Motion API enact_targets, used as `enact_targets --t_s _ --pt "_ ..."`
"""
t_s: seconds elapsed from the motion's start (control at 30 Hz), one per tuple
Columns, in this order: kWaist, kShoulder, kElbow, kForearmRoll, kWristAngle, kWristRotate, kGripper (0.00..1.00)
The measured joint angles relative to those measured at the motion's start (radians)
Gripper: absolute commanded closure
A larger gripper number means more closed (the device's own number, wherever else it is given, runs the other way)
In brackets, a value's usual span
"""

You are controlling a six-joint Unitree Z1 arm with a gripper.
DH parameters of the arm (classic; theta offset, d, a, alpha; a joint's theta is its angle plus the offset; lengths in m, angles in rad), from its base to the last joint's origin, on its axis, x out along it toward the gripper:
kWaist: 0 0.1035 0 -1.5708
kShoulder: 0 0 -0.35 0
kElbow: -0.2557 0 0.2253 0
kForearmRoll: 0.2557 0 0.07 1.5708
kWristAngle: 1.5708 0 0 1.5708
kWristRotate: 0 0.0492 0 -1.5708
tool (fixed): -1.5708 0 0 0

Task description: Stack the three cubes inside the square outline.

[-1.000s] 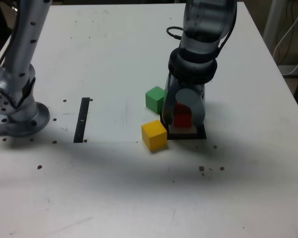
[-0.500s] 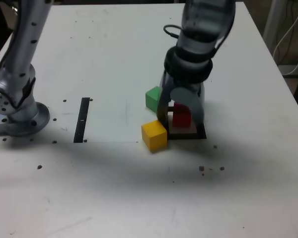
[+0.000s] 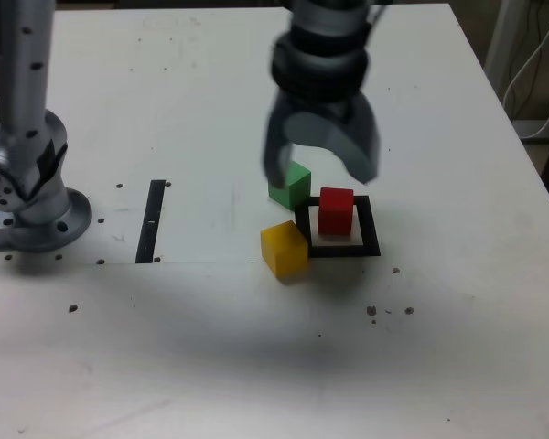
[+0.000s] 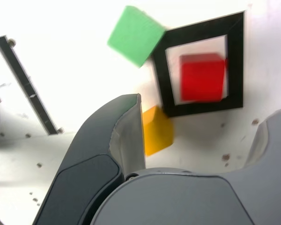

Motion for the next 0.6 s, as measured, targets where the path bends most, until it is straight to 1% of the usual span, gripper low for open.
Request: enact_targets --t_s 0.13,0.23,0.33,0.43,0.5,0.6 --pt "-0.034 -0.073 0.080 0.000 -0.010 -0.069 0.01" --pt "-0.064 -0.097 0.132 -0.007 -0.031 -0.117 0.01" --pt "-0.091 -0.097 0.169 -0.037 -0.063 -0.156 0.02" --pt "-0.113 -0.075 0.192 -0.089 -0.097 -0.186 0.02" --pt "-0.119 -0.050 0.196 -0.112 -0.110 -0.197 0.02" --pt "-0.123 -0.017 0.196 -0.142 -0.120 -0.200 0.02"
